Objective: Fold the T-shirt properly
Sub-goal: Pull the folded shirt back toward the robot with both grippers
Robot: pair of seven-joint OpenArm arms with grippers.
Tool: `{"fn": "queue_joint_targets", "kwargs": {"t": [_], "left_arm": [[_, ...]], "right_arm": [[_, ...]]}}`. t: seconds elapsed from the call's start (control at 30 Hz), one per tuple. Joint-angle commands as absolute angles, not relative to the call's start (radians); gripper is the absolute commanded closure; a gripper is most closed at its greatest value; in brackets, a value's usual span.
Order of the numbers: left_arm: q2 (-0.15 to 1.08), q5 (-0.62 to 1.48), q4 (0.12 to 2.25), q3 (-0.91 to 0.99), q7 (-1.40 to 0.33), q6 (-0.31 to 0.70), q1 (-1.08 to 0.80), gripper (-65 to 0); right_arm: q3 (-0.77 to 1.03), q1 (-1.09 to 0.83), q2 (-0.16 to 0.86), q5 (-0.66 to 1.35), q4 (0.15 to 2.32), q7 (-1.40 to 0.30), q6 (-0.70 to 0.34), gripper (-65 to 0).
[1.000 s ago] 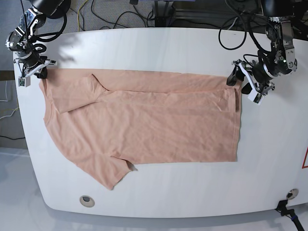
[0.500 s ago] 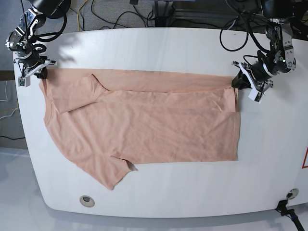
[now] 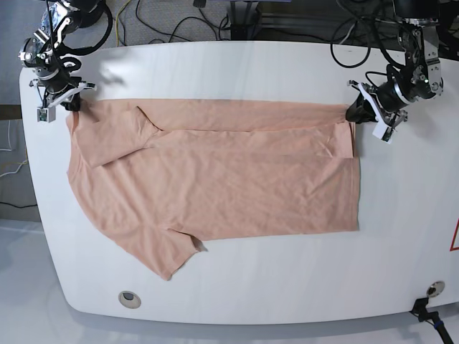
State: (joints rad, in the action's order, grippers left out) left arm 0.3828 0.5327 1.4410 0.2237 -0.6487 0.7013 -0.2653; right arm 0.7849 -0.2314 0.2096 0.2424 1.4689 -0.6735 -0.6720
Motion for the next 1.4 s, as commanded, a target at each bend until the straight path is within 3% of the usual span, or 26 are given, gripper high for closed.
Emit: {"fn": "queue_joint_targets", "kwargs": {"t": [0.0,0.4,0.73,0.93,1.37], "left_arm": [[0.398,0.483,1.443,0.226,-0.704,0.698,-0.294,0.0],[0.484,0.483,1.541,0.228,-0.704,0.698,-0.476,0.0],[0.533,0.483,1.541,0.283,-0.704,0.698,-0.519,0.0],[0.596,0.486,1.541,0.285,-0.704,0.698,-0.527,0.0],[0.611,0.486,1.541,0.286,-0.704,0.698,-0.539,0.0]], "right_arm": [[0.788,-0.260,0.208,0.239,1.491,-0.705,-0.679,0.0],[0.788,-0.430,0.189,0.242,1.520,-0.707,-0.679,0.0],[0.768,-0.558,0.074,0.232,1.676,-0.708,-0.679,0.0],[0.717,-0.590,0.073,0.232,1.693,-0.708,-0.679,0.0],[0.717,-0.584,0.116,0.231,1.696,-0.708,-0.674,0.0]]}}
